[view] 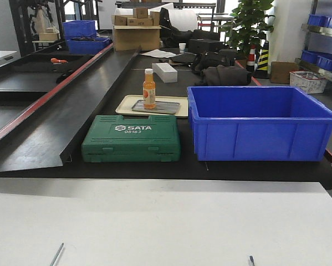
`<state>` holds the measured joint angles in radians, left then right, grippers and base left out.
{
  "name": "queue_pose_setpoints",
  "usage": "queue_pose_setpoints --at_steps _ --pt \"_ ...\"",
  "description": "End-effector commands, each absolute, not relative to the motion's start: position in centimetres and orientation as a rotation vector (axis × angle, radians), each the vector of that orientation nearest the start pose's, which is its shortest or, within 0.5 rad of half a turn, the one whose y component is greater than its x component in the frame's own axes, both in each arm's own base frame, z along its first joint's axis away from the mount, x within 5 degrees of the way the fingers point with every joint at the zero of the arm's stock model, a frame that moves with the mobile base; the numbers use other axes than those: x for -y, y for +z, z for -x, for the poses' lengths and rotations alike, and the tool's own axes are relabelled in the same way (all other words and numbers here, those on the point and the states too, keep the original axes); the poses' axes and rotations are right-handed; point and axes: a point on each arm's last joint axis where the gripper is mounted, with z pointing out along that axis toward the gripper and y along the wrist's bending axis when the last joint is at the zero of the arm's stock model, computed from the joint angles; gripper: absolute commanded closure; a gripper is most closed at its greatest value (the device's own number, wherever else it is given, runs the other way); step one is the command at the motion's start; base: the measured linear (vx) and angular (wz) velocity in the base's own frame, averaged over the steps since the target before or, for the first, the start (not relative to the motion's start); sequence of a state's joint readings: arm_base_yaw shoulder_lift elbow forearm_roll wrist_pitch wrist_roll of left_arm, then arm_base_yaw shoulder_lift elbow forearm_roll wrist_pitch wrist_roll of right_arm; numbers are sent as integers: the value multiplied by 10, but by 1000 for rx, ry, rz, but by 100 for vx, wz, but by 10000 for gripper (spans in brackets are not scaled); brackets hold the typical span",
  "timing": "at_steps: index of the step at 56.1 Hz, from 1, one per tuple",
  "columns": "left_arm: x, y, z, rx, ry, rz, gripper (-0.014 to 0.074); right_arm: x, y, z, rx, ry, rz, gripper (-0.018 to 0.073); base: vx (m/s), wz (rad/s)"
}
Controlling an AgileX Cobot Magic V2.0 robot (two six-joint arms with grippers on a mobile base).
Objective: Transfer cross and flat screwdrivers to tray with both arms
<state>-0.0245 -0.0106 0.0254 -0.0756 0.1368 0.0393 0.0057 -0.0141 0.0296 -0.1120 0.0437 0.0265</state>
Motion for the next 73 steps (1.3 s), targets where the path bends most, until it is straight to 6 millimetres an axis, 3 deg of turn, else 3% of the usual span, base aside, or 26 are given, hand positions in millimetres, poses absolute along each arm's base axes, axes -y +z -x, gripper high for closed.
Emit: queue_pose_setpoints --at_steps 1,54,63,73 --pt "2 192 -57 -1579 -54 11 603 -1 202 -56 -1473 -64 74 568 0 0" --pt "1 196 -57 -1528 -55 17 603 -1 202 -56 -1464 -64 75 568 0 0" --pt "1 202 -57 -1469 -72 37 603 -2 213 -54 -1345 -55 79 568 0 0" --pt "-1 225 -52 -1221 -116 84 596 -4 239 -47 -1134 -21 66 568 0 0"
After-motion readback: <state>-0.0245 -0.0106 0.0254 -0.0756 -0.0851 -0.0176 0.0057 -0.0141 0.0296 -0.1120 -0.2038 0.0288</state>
